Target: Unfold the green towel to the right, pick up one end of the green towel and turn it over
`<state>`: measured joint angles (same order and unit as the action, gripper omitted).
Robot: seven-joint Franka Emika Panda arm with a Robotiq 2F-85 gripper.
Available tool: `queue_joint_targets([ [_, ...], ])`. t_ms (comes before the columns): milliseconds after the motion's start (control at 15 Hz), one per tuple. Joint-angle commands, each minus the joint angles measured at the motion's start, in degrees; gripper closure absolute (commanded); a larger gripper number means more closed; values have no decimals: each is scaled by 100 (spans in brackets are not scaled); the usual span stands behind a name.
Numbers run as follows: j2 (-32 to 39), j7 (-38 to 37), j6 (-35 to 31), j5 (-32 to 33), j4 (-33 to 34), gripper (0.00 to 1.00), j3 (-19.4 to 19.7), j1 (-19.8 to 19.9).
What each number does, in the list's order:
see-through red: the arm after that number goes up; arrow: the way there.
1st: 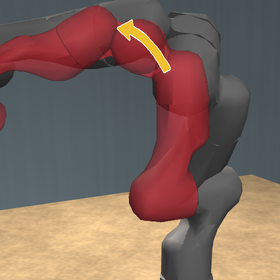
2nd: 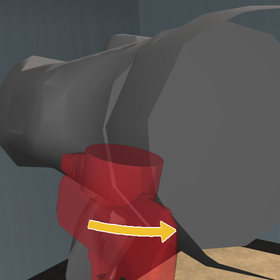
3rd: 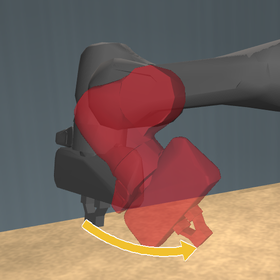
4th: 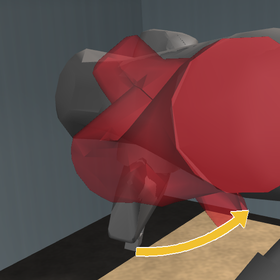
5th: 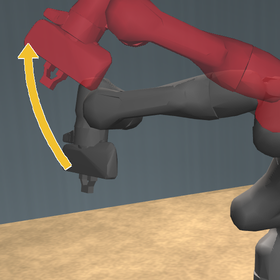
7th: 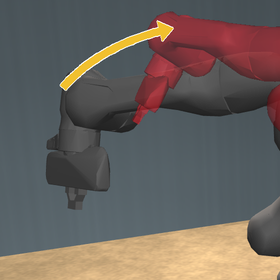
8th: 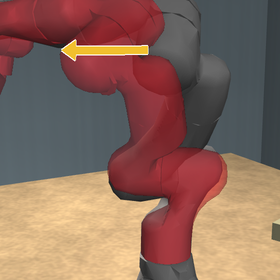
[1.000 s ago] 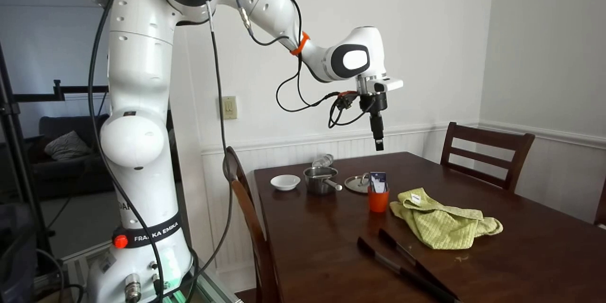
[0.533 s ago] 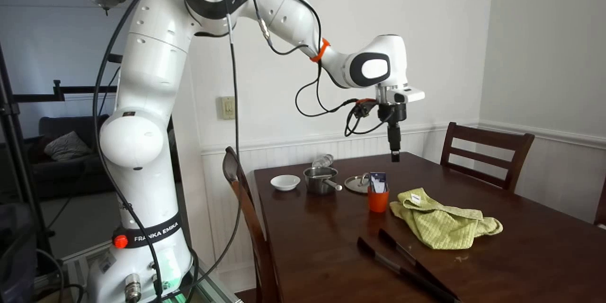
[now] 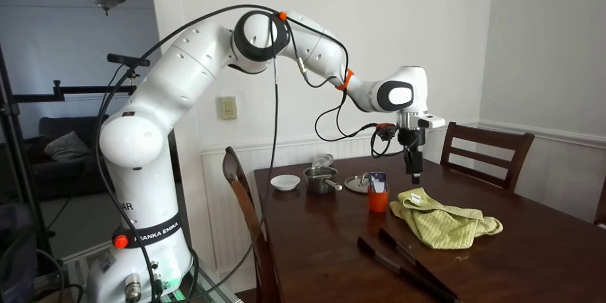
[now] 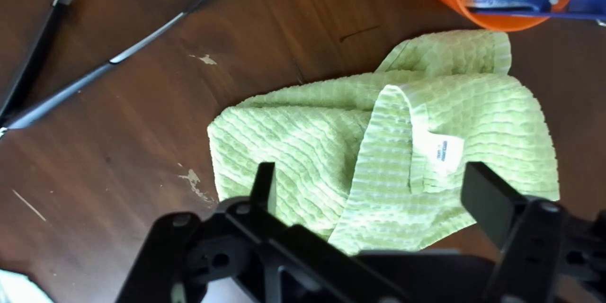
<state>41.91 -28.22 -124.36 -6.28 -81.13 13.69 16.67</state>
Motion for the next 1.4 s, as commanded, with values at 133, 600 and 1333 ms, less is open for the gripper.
queue_joint_targets([
  [133, 444, -119, 215, -44, 549, 0, 49, -69],
  [600, 1291, 582, 396, -1360, 1505, 0, -772, 618],
  [1333, 2362, 575, 674, -1560, 2940, 31, -922, 850],
])
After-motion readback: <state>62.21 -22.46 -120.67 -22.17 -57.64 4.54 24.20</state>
